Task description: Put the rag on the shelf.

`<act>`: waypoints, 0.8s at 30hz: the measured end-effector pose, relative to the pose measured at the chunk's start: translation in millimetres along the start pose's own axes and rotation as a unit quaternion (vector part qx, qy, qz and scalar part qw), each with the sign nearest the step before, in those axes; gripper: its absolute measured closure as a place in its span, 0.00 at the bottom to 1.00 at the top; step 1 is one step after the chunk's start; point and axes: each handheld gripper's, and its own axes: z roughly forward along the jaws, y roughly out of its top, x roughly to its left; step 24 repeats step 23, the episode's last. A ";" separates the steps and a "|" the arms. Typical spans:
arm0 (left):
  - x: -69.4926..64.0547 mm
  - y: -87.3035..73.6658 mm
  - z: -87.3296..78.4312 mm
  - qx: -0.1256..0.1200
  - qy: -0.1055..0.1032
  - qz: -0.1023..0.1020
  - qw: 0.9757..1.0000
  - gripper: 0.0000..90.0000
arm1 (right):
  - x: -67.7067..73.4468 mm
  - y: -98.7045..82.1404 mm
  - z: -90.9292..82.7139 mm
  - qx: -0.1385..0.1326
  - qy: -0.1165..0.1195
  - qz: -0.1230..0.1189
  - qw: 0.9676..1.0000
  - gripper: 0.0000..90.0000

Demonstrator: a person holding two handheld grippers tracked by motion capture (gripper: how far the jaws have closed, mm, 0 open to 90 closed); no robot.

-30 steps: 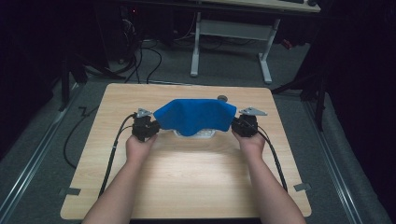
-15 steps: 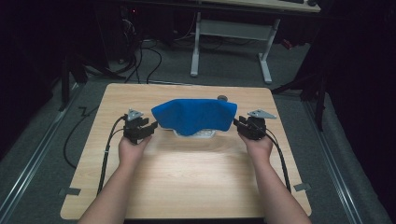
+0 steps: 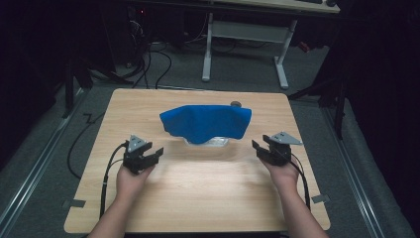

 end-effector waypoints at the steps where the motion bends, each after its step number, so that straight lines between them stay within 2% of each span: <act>1: -4.5 -3.8 -4.9 0.002 -0.002 0.008 1.000 0.50 | 3.8 -5.0 -4.8 -0.005 0.001 -0.008 1.000 0.50; 3: -13.3 -10.6 -15.2 0.013 0.000 0.026 1.000 0.49 | 10.7 -14.3 -15.4 -0.010 0.002 -0.021 1.000 0.48; 4: -17.4 -15.4 -20.9 0.012 -0.002 0.025 1.000 0.49 | 14.3 -19.5 -20.6 -0.011 0.003 -0.026 1.000 0.47; 6: -25.5 -29.1 -31.7 0.007 -0.023 -0.002 1.000 0.49 | 22.6 -36.5 -34.1 -0.016 0.000 -0.030 0.999 0.46; 7: -31.6 -37.0 -36.2 0.015 -0.036 -0.015 0.999 0.49 | 25.0 -43.7 -38.0 -0.020 0.001 -0.029 0.999 0.47; 8: -36.0 -40.7 -39.0 0.025 -0.041 -0.016 0.999 0.48 | 29.1 -52.8 -43.0 -0.014 0.004 -0.024 1.000 0.47; 10: -50.6 -50.6 -50.4 0.030 -0.040 0.003 0.999 0.47 | 34.8 -61.6 -51.6 -0.008 0.006 -0.026 1.000 0.48; 13: -62.5 -53.0 -59.6 0.026 -0.046 0.024 0.998 0.46 | 42.0 -71.0 -66.2 -0.010 0.012 -0.020 1.000 0.48; 16: -65.2 -49.6 -56.5 0.023 -0.036 0.053 0.998 0.46 | 47.2 -72.3 -68.9 -0.008 0.007 -0.048 0.999 0.48; 20: -60.7 -49.8 -49.2 0.030 -0.043 0.039 0.998 0.46 | 44.6 -73.7 -62.7 -0.001 0.009 -0.032 0.999 0.49; 24: -58.3 -49.3 -48.4 0.027 -0.042 0.035 0.998 0.46 | 43.0 -76.1 -62.9 0.001 0.007 -0.034 0.999 0.50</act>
